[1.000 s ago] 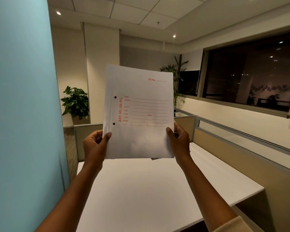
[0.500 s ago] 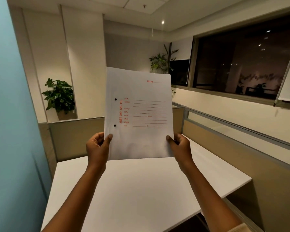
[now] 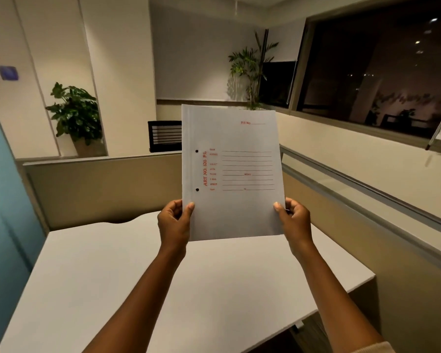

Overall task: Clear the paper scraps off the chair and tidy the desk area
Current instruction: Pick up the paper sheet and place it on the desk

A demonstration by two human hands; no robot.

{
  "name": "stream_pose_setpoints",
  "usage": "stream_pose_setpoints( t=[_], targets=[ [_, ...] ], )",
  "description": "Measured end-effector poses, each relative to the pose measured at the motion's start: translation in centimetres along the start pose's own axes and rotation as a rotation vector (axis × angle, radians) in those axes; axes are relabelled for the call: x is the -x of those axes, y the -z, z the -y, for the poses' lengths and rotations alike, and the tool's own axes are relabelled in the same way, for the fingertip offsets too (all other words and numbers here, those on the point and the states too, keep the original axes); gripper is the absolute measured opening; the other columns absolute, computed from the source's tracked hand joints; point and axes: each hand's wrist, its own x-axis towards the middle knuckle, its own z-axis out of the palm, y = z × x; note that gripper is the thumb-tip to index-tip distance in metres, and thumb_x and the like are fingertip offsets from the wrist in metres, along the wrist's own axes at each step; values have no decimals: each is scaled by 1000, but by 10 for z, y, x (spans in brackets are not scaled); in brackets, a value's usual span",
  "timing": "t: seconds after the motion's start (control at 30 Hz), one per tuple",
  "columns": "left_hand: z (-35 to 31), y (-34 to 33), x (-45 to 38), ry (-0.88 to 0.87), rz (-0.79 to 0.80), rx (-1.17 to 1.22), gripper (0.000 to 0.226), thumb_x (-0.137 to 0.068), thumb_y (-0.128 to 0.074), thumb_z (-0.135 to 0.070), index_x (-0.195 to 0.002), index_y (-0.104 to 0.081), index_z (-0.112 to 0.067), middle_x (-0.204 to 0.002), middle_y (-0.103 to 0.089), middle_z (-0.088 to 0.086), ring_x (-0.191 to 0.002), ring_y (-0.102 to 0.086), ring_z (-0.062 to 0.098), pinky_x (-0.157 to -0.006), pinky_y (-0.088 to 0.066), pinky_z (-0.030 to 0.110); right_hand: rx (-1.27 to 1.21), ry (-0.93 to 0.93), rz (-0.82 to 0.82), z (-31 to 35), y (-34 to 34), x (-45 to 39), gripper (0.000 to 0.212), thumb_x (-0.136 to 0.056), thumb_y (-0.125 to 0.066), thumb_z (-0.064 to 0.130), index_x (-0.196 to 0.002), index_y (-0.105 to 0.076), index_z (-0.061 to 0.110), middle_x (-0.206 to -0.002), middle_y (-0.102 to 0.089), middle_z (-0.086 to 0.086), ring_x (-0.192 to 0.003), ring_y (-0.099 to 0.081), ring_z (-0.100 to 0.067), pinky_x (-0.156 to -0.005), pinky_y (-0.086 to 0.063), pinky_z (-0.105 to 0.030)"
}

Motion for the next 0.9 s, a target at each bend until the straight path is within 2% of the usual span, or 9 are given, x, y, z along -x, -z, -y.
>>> stream_pose_setpoints(
  t=[0.13, 0.27, 0.47, 0.63, 0.77, 0.9],
  targets=[
    [28, -25, -17, 55, 41, -14, 13, -93, -65, -19, -102, -65, -10, -98, -72, -3, -83, -67, 9, -63, -52, 14, 9, -36, -48, -29, 4, -22, 22, -94, -62, 27, -109, -65, 11, -104, -69, -2, -91, -65, -20, -68, -53, -28],
    [52, -47, -35, 101, 92, -9, 14, -95, -63, -18, -105, -65, -9, -101, -71, 0, -85, -65, 11, -69, -51, 20, 13, -84, -102, -52, 6, -43, 23, -93, -64, 25, -110, -66, 9, -105, -71, -5, -92, -67, -23, -76, -57, -37],
    [88, -81, -52, 180, 128, -9, 7, -97, -61, -18, -99, -65, -13, -93, -70, -7, -81, -63, 12, -67, -49, 23, 49, -125, -176, -75, 18, -62, 21, -93, -64, 27, -110, -67, 16, -105, -71, 1, -91, -68, -20, -67, -54, -26],
    [120, -119, -53, 251, 143, -5, 14, -99, -55, -15, -102, -66, -7, -98, -69, 5, -83, -61, 17, -69, -49, 26, 141, -167, -212, -98, 39, -85, 14, -92, -64, 32, -103, -65, 23, -100, -69, 4, -87, -68, -19, -65, -58, -27],
    [151, -155, -48, 310, 159, -31, 15, -100, -53, -16, -101, -66, -8, -100, -68, 7, -85, -61, 18, -72, -52, 30, 210, -196, -228, -130, 62, -115, 9, -92, -65, 30, -98, -64, 25, -98, -68, 4, -83, -66, -12, -58, -51, -17],
    [184, -198, -43, 400, 176, -50, 15, -99, -55, -14, -102, -67, -4, -100, -69, 9, -88, -64, 24, -81, -54, 39, 281, -218, -216, -173, 90, -156, 8, -91, -65, 23, -99, -65, 21, -98, -68, 1, -82, -65, -10, -67, -53, -22]
  ],
)
